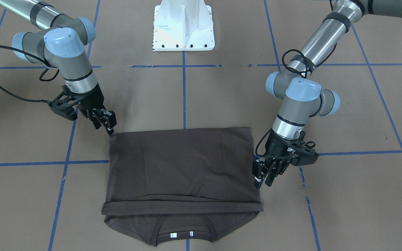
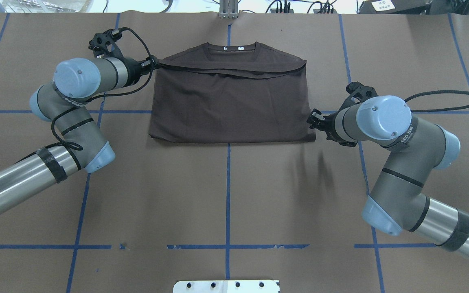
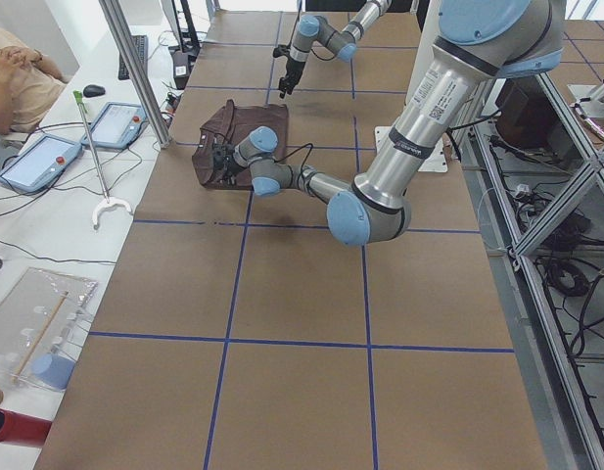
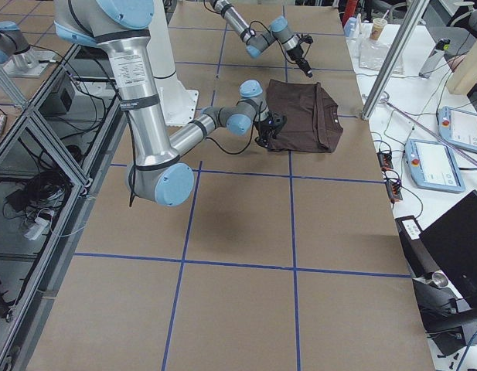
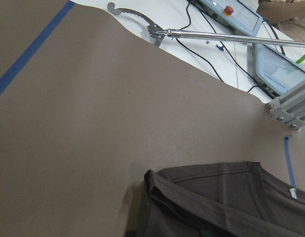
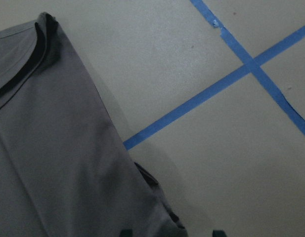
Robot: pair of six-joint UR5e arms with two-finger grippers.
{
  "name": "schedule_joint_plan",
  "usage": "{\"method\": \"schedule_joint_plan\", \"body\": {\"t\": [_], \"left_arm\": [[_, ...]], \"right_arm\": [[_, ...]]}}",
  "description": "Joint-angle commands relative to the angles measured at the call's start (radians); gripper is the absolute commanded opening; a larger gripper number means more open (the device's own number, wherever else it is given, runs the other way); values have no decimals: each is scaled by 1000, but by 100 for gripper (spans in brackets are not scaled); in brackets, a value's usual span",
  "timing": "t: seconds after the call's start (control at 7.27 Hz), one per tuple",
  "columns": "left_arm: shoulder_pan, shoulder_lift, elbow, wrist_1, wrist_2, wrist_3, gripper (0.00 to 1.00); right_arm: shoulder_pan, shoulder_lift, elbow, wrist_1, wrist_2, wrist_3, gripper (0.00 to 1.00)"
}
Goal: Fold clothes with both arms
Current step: 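Move the right gripper to the folded shirt's side edge and grasp it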
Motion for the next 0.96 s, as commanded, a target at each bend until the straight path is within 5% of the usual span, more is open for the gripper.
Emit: {"method": "schedule_joint_plan", "body": {"t": [0.0,0.83], "left_arm": [[1,1,1,-2,0,-3,54],[1,-1,-2,-3,0,-6,57]], "right_arm": [[-9,51,-68,2,-12,56,65],[-16,73,-134,2,-13,53,63]]}}
